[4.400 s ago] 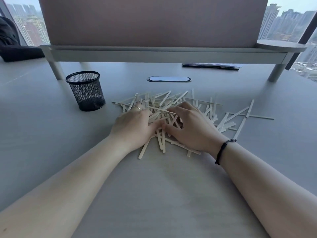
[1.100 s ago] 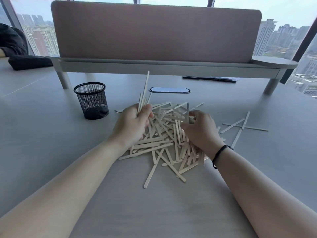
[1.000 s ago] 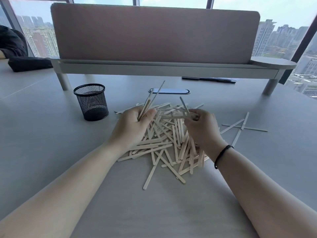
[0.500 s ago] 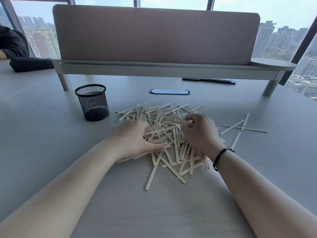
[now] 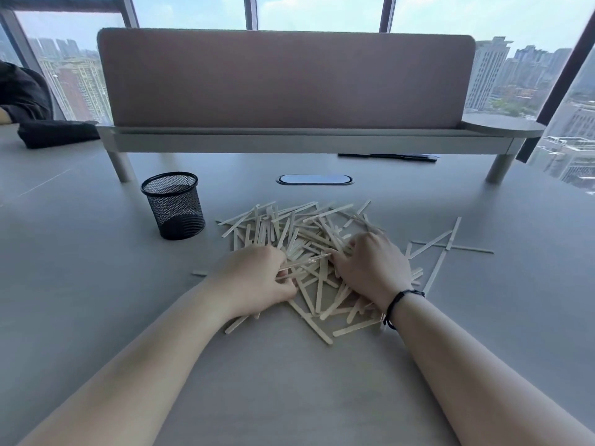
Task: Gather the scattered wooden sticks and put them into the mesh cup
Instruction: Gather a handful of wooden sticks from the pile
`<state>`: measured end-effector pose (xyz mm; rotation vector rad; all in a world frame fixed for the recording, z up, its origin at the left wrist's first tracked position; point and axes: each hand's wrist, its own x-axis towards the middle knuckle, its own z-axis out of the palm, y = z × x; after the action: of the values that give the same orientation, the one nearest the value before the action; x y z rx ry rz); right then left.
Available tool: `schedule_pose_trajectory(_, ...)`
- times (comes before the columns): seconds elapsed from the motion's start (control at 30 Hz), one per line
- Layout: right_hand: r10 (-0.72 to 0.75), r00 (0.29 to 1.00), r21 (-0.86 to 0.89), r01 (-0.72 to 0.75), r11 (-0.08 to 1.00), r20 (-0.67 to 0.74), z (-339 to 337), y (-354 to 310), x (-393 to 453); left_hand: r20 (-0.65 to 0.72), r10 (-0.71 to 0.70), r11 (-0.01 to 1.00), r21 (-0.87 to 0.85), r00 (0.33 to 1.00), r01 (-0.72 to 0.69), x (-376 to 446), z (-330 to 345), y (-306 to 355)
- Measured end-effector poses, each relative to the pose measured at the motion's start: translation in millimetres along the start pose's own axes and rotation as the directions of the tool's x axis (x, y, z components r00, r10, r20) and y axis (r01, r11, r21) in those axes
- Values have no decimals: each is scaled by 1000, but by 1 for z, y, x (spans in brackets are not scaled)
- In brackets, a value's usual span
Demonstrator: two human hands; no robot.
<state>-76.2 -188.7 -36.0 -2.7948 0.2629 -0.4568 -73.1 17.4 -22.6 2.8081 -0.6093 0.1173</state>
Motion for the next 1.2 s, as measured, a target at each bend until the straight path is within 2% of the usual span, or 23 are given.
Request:
schedule_pose_trajectory(0.13,25,1000,8,-25,1000,1,-1,-2,1,-67,26,997,76,997,-21,-1,-6,0)
schedule_pose_trajectory(0.2,35,999,21,-35,999,-7,1,-2,2,-130,24,998,56,991,-17,-1,-10,-3)
schedule_pose_trajectory(0.3,46,999,16,-46,999,-10,4,-2,2,-234,69,994,-68,970,-87,0,-9,-14)
schedule_pose_trajectory(0.4,57,998,22,-57,998,-3,4,-1,2,-383,112,962,-190,917,-197,1,-7,-21)
schedule_pose_trajectory(0.5,65,998,5,-65,998,-11,6,-2,1,-489,56,909,-336,871,-247,1,-9,-17)
schedule_pose_trajectory(0.6,80,997,-5,-80,997,-7,6,-5,1,-545,-31,883,-408,838,-233,-1,-12,-11)
schedule_pose_trajectory(0.77,85,995,-9,-85,996,48,0,-17,9,-518,-217,830,-544,827,-123,4,-14,-16)
schedule_pose_trajectory(0.93,96,986,-66,-87,994,138,4,-26,26,-435,-345,717,-694,832,-66,5,-14,-22)
schedule_pose_trajectory(1.13,49,950,-97,-20,995,307,-1,-31,44,-496,-347,698,-703,796,-134,7,-12,-26)
schedule_pose_trajectory(1.2,34,946,-115,4,993,323,-2,-34,45,-482,-363,596,-778,797,-199,9,-13,-25)
